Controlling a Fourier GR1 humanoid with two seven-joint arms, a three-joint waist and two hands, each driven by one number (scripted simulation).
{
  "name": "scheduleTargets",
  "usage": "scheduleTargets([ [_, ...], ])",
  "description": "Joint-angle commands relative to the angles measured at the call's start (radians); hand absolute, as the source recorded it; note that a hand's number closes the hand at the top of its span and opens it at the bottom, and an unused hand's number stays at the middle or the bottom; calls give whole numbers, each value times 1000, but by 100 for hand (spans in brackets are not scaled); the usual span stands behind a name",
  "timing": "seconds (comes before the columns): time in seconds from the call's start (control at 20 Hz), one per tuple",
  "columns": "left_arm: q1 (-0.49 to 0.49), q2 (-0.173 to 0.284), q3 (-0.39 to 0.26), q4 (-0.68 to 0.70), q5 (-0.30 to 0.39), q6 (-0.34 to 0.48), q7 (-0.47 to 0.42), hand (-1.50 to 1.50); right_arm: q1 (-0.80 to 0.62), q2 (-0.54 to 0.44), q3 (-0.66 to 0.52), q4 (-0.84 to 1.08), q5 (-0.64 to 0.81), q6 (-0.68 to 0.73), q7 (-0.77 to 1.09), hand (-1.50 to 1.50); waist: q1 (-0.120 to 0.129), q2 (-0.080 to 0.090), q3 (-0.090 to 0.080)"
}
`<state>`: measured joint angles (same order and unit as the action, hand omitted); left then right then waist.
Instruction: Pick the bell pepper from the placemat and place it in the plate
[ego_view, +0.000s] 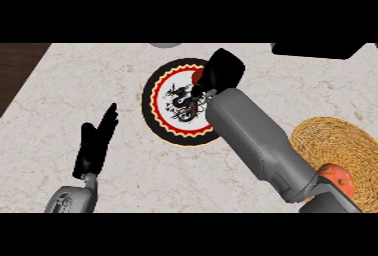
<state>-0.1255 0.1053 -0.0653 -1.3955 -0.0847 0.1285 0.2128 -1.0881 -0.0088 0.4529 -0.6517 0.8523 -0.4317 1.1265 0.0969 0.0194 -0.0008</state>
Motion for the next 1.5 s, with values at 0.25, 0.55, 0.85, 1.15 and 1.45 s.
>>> scheduleTargets([
  [0.25,-6,2,19,-20,-2,16,17,0,60,9,98,38,-323,-38,-17,-150,-14,-5,1],
  [0.55,7,29,42,-33,13,-3,34,0,94,9,149,-83,-353,-280,-198,-150,-37,-9,2],
  [0.85,53,17,37,-63,11,12,25,0,138,9,56,-216,-368,-601,-303,-150,-50,-15,3],
  [1.15,64,45,83,-30,48,-26,-14,0,303,9,119,-364,-506,-673,-464,-150,-72,-15,1],
  [1.45,67,7,45,-60,17,-5,-3,0,312,9,141,-331,-709,-684,-720,-150,-71,-14,1],
])
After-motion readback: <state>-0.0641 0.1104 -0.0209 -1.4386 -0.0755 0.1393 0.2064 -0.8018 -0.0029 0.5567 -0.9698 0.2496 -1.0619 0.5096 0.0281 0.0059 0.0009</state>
